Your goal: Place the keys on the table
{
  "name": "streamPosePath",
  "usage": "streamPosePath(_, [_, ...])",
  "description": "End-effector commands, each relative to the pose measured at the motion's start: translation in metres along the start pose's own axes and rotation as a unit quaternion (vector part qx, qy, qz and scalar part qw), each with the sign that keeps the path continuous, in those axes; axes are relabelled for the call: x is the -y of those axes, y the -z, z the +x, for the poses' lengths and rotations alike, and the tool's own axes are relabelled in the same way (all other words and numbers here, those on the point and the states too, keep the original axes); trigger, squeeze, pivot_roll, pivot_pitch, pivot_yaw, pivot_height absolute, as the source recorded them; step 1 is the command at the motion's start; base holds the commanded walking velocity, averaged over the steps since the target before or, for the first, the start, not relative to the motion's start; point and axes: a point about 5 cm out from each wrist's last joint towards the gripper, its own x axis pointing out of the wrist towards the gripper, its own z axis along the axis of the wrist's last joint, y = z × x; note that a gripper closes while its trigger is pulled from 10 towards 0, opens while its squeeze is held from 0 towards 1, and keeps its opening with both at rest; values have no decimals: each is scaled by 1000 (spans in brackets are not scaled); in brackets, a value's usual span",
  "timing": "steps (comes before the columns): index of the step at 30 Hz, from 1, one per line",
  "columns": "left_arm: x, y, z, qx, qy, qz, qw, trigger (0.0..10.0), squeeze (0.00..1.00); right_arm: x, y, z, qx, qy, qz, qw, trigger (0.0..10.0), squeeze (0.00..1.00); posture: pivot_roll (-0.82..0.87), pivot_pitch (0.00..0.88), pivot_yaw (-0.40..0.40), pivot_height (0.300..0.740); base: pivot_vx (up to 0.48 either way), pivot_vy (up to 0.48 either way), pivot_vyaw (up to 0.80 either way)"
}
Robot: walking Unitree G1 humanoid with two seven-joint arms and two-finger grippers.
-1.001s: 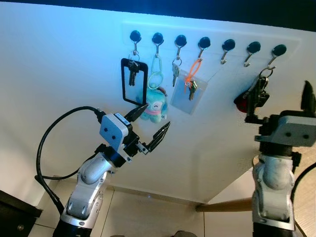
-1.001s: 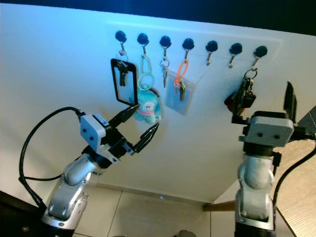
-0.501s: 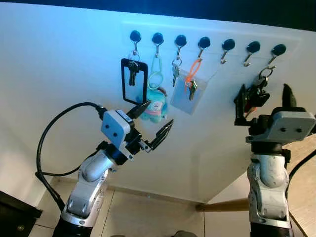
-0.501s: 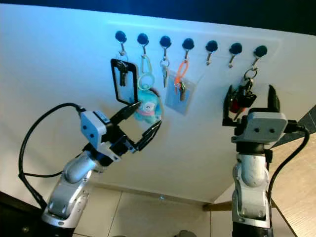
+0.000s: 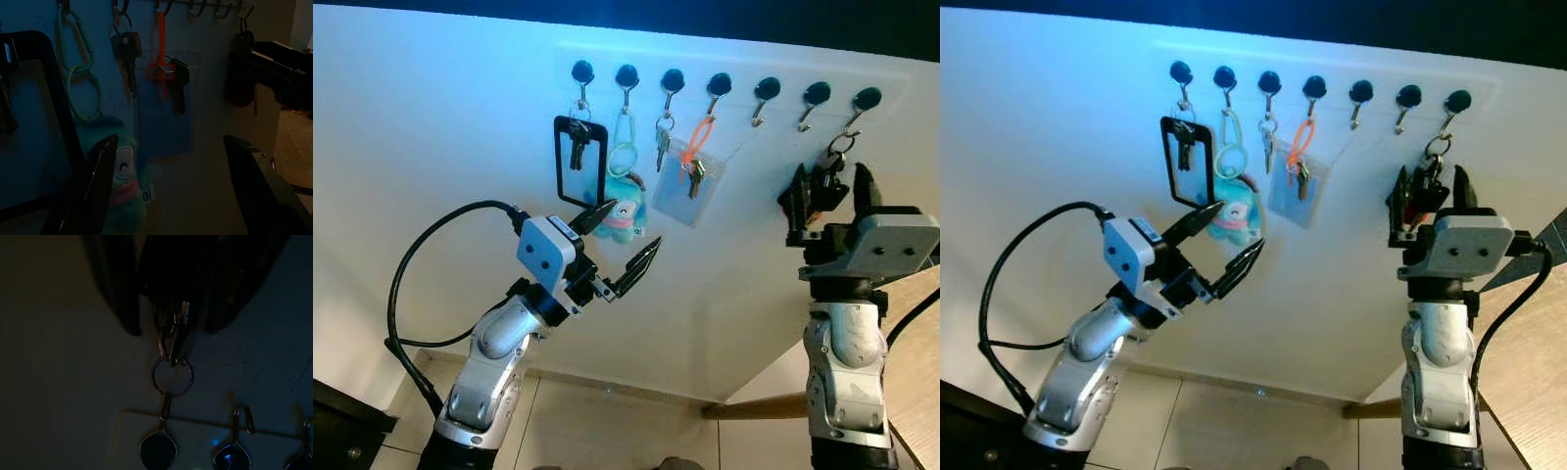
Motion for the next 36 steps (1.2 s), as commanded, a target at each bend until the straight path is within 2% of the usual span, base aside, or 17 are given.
streamPosePath(1, [2,-4,2,6,9,0,1000,10000,0,-1,2,-1,-8,-7,4,1000,0,0,45,59,-20,740,0,0,0])
streamPosePath(8, [2,-4,2,5,10,1,1000,10000,0,-2,1,-2,-8,-9,7,1000,0,0,46,60,-17,740,0,0,0])
streamPosePath(20, [3,-6,3,6,11,0,1000,10000,0,-6,-17,1,43,-13,10,999,0,0,44,63,-19,740,0,0,0])
streamPosePath(25, [3,-7,4,9,12,0,1000,10000,0,-7,-29,6,71,1,14,997,0,0,43,63,-18,740,0,0,0])
streamPosePath(36, [4,-6,4,6,18,1,1000,10000,0,-2,-42,19,96,21,16,995,0,0,44,61,-17,740,0,0,0])
